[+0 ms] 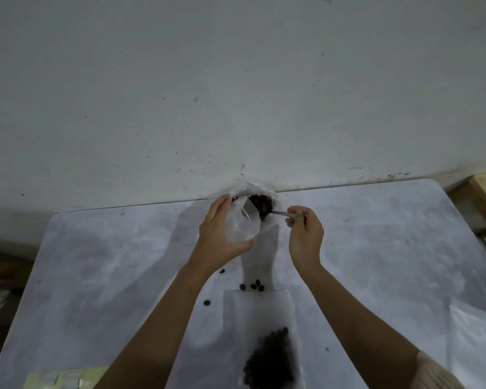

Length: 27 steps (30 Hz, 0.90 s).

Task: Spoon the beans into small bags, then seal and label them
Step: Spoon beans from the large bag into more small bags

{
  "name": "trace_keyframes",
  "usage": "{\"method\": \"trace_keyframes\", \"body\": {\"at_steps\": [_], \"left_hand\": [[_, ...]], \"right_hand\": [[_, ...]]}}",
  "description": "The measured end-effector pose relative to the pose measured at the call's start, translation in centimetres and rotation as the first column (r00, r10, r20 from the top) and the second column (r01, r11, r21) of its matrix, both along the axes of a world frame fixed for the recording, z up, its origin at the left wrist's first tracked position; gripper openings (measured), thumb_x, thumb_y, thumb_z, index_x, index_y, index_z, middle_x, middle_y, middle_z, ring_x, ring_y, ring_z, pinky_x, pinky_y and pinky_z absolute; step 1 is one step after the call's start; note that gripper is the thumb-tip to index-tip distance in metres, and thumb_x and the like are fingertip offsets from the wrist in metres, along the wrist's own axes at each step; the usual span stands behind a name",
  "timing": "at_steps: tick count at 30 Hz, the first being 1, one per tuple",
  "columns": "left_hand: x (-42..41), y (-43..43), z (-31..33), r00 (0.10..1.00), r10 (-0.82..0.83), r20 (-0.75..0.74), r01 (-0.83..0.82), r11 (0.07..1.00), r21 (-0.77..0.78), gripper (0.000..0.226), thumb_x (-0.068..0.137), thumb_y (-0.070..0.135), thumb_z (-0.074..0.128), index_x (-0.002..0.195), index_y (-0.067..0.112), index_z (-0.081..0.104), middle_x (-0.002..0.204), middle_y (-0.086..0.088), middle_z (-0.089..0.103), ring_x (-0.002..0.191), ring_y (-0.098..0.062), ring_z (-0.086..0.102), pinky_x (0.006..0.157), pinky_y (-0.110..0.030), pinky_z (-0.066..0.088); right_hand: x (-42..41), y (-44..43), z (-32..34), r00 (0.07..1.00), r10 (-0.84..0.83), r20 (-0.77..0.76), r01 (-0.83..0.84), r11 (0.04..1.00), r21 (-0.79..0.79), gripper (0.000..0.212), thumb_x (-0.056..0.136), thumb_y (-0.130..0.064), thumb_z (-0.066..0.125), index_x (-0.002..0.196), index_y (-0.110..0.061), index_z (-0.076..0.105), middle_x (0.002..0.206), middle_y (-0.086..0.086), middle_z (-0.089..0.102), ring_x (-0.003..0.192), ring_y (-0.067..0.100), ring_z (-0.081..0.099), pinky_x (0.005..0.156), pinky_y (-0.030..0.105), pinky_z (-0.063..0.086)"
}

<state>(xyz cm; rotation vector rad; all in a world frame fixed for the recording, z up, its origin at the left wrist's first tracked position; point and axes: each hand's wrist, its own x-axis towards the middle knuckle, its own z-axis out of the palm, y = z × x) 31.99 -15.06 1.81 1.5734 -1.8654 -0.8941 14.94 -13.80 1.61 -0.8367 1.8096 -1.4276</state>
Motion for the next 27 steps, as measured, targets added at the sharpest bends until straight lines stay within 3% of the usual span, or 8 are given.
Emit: {"method": "trace_keyframes", "body": {"at_steps": [5,9,11,16,22,27], "left_hand": [[-0.1,0.1,0.2,0.996,-0.062,-0.059,0.065,0.997,0.048,0.090,0.069,0.038,0.078,0.143,0.025,0.029,0.143,0.022,0.022,0.124,0.016,0.021,0.108,-0.022,0.024],[0.6,0.2,-0.1,0.999,-0.043,-0.008,0.043,0.997,0.061,0.094,0.064,0.049,0.074,0.144,0.027,0.028,0.137,0.029,0.018,0.123,0.017,0.019,0.112,-0.031,0.025],[1.0,0.2,-0.1,0.998,-0.023,0.053,0.020,0.998,0.055,0.098,0.066,0.047,0.078,0.145,0.026,0.025,0.141,0.026,0.017,0.125,0.013,0.018,0.111,-0.032,0.022],[1.2,0.1,-0.1,0.968,0.023,0.251,-0.041,0.997,0.064,0.105,0.068,0.050,0.076,0.148,0.017,0.016,0.152,0.008,0.011,0.137,-0.015,0.023,0.108,-0.038,0.023],[0.7,-0.1,0.1,0.949,0.046,0.312,-0.074,0.994,0.077,0.108,0.067,0.054,0.074,0.148,0.015,0.014,0.154,0.005,0.010,0.136,-0.021,0.027,0.107,-0.041,0.026],[0.5,-0.2,0.3,0.952,0.025,0.304,-0.055,0.994,0.092,0.110,0.066,0.053,0.075,0.148,0.015,0.014,0.155,0.004,0.009,0.137,-0.021,0.025,0.108,-0.041,0.024]], "right_hand": [[0.7,-0.1,-1.6,0.949,-0.115,0.294,0.080,0.988,0.130,0.025,0.097,-0.005,0.041,0.095,0.002,0.065,0.082,0.004,0.064,0.070,0.013,0.062,0.073,0.020,0.052],[1.0,-0.4,-1.9,0.885,-0.152,0.439,0.096,0.984,0.148,0.024,0.096,-0.005,0.045,0.083,-0.007,0.065,0.084,0.007,0.065,0.073,0.017,0.061,0.077,0.023,0.053],[0.6,-0.5,-1.6,0.880,-0.140,0.453,0.100,0.989,0.112,0.026,0.096,-0.006,0.045,0.081,-0.009,0.065,0.085,0.007,0.065,0.074,0.017,0.060,0.076,0.023,0.052],[-1.0,-0.8,0.0,0.892,-0.109,0.438,0.127,0.992,-0.014,0.027,0.096,-0.004,0.044,0.077,-0.008,0.063,0.081,0.008,0.065,0.066,0.016,0.056,0.065,0.020,0.050],[-3.0,-0.4,2.7,0.911,-0.061,0.408,0.125,0.983,-0.133,0.026,0.096,-0.003,0.043,0.078,-0.005,0.062,0.079,0.010,0.064,0.059,0.013,0.055,0.058,0.018,0.048],[-2.5,0.5,3.7,0.941,0.112,0.321,-0.047,0.978,-0.202,0.024,0.095,-0.001,0.045,0.079,-0.004,0.062,0.079,0.010,0.066,0.059,0.011,0.058,0.059,0.019,0.048]]}}
